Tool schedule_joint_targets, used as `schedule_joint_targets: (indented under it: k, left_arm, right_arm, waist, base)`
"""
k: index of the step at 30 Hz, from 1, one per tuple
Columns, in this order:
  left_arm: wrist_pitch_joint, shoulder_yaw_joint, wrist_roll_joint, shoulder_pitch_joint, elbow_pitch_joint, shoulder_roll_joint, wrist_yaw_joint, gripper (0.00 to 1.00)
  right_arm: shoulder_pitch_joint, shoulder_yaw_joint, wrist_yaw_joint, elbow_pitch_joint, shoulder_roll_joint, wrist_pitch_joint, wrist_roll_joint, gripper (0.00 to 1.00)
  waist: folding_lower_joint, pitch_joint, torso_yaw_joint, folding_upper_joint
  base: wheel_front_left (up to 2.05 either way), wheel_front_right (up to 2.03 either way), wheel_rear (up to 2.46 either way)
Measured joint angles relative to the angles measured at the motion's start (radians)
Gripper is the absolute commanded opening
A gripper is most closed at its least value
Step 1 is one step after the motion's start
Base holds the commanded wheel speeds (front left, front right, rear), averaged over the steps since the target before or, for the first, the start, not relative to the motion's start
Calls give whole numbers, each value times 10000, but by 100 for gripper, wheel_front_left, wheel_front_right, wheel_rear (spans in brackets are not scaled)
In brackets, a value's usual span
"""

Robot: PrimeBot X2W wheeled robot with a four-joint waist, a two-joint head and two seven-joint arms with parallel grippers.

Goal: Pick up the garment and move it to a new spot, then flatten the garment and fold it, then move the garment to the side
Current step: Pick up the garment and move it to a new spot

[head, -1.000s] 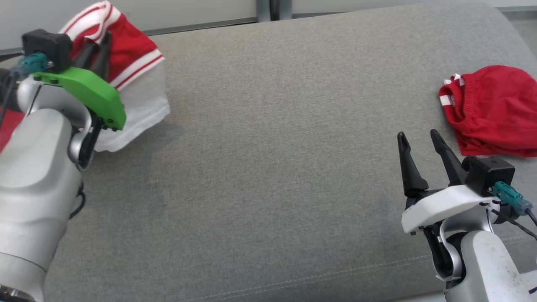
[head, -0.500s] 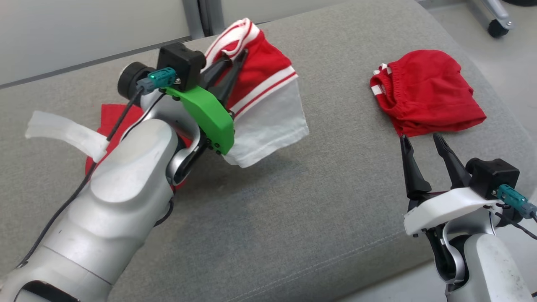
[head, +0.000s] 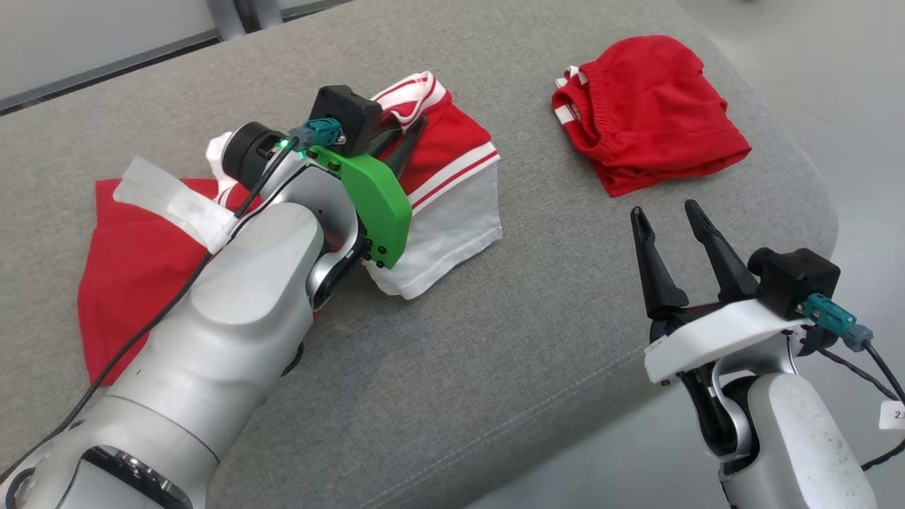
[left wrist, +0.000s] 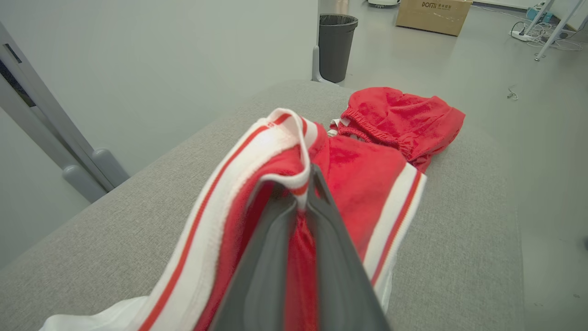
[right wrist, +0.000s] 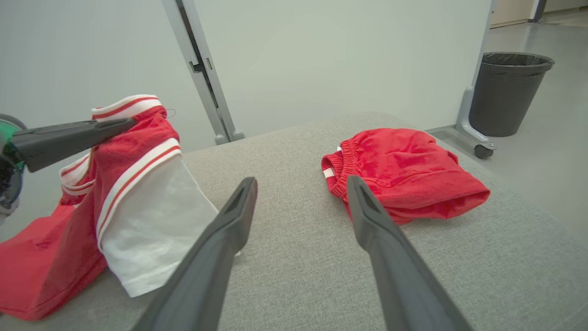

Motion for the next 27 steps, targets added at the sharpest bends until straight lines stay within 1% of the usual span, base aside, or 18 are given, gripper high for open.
schedule_joint_targets:
  k: [2,3,5,9,13,18,21,22,23,27]
  left_arm:
    - [-186,-102,136,-179,696,-79,-12,0]
    - [-186,-102,136,-179,696,-79,-12,0]
    - [-485,-196,322,-403,1304,-148,-4,0]
    - [-1260,-410,825,-892,2328,-247,263,0]
    - [-1812,-629,1273,-1392,3177,-412,594,0]
    - [-2109,-692,1415,-1770,3931,-608,871,0]
    - [-2056,-594,1281,-1893,4378,-769,844,0]
    - [-1825,-500,1039,-1894,4602,-844,757,87]
    - [-1812,-453,982,-1898,4654,-871,756,100]
    - [-1847,-410,830,-1914,4823,-986,784,100]
  right_arm:
    - [-161,180,0,119,-2,-123,123,100]
    - [-161,180,0,119,-2,-123,123,100]
    - [-304,337,0,253,2,-276,222,100]
    - [-405,460,0,508,0,-525,330,100]
    - [-426,453,0,700,0,-744,395,100]
    - [-496,529,0,915,4,-930,487,100]
    - [-566,594,0,1041,4,-957,504,100]
    - [-630,663,0,1126,0,-995,545,100]
    - [-670,719,0,1172,4,-999,581,100]
    - [-731,882,0,1388,6,-1034,658,100]
  waist:
    - [0,175,-228,0]
    - [0,175,-228,0]
    - [0,355,-462,0]
    - [0,742,-866,0]
    - [0,1145,-1110,0]
    - [0,1451,-1335,0]
    - [0,1502,-1419,0]
    - [0,1476,-1431,0]
    - [0,1457,-1432,0]
    - [0,1354,-1435,0]
  base:
    - [0,0,0]
    - [0,0,0]
    - [0,0,0]
    - [0,0,0]
    - [0,0,0]
    - [0,0,0]
    - [0,0,0]
    - [0,0,0]
    - [0,0,0]
    - [0,0,0]
